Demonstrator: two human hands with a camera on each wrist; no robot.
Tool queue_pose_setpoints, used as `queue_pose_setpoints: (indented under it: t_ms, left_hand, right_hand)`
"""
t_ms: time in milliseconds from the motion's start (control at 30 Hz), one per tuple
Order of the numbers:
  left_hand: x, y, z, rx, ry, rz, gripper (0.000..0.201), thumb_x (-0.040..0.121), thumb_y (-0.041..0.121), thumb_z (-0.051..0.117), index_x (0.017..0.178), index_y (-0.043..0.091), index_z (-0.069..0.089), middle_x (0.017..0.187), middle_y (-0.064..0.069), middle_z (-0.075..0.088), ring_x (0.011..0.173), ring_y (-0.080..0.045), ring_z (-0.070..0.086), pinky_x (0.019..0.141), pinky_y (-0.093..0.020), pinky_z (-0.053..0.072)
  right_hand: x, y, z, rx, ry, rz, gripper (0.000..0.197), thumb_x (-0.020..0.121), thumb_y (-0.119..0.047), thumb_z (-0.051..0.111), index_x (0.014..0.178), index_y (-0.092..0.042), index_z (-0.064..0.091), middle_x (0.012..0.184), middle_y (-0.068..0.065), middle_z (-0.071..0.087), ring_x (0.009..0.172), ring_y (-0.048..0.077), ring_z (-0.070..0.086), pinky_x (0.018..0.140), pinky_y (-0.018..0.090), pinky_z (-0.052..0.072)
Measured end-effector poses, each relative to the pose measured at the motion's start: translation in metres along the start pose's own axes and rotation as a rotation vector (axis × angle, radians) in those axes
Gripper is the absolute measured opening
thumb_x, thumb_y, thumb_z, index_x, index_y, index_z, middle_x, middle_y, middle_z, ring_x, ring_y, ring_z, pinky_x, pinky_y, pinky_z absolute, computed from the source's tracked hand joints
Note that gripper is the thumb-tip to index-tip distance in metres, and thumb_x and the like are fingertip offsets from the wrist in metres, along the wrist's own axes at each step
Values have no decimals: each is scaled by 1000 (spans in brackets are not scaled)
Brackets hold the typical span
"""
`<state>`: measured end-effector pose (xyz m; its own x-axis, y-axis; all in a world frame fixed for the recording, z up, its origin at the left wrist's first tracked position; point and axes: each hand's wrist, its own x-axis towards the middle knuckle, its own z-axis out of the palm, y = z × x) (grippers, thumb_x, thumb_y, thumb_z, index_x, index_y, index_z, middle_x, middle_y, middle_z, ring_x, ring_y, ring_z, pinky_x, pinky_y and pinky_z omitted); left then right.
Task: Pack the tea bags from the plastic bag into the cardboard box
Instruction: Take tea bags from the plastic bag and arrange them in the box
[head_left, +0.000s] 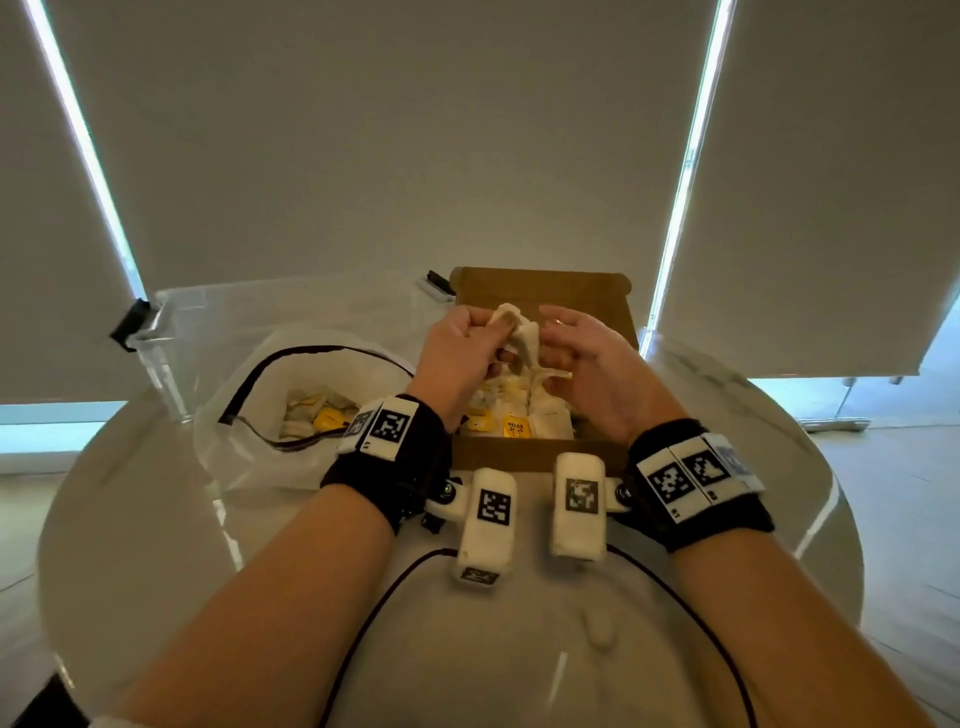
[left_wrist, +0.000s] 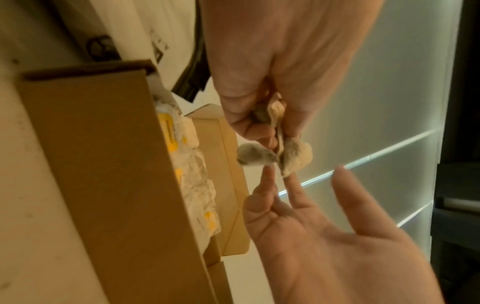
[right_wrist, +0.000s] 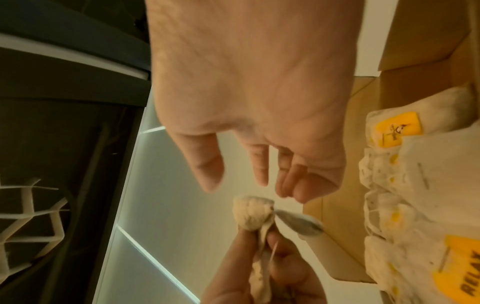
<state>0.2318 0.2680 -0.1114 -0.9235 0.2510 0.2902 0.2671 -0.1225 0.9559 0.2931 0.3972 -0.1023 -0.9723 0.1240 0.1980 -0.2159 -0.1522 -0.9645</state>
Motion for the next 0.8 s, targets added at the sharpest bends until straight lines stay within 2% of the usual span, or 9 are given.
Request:
queue_pose_setpoints:
  t_ms: [67,167,233,333,467,600,700,800]
  left_hand:
    - [-2,1,0,41,-26,0,19,94,23,57,105,8,59,84,-4,64,63,-5,56,57,-17,46]
    - [-4,2,-1,21,-86,-17,21,94,23,55,110,10,61,87,-1,65,71,-7,56,64,-19,46]
    - [-6,3,-3,-22,-149,-33,18,95,22,53,109,13,61,84,0,63,69,-8,52,63,-20,44]
    - [-8,5,-5,-38,-210,-35,14,96,21,53,105,16,62,80,1,60,66,-10,47,61,-20,42]
    - [-5,2,-7,-77,-66,-73,11,96,20,51,98,20,62,80,0,61,67,-11,47,58,-21,39]
    - [-2,3,-14,-116,38,-91,22,98,8,42,102,23,59,86,-5,59,59,-12,42,47,-21,35]
    - [-4,4,-18,-10,10,-72,29,97,6,37,101,24,59,86,-4,57,54,-8,42,45,-18,37]
    - [-7,-1,-15,138,-82,-92,25,98,7,40,101,22,60,87,-1,60,57,-6,47,48,-16,41]
  right_hand:
    - [-1,2,2,-14,11,9,20,95,-20,51,110,-10,60,88,3,65,72,12,59,58,22,48]
    - [3,8,0,-155,82,-14,27,95,-15,52,121,-10,56,95,5,65,71,12,57,62,23,47]
    - [4,9,-2,-161,82,-8,30,95,-15,52,124,-13,54,98,5,64,72,12,56,63,25,46]
    - [3,8,-4,-169,52,7,23,93,-9,54,114,-8,62,87,6,64,68,14,53,63,25,45]
    - [3,8,-7,-251,153,12,7,88,-10,62,92,-11,66,90,11,66,71,17,53,67,27,48]
    - [7,8,-13,-279,226,26,8,90,-10,59,90,-15,65,86,7,65,63,10,52,63,25,50]
    - [11,9,-23,-430,370,29,10,93,-15,56,85,-20,60,87,6,64,67,13,56,71,32,54]
    - [22,13,-44,-587,559,109,13,93,-13,55,80,-15,56,83,9,63,68,16,60,77,33,56]
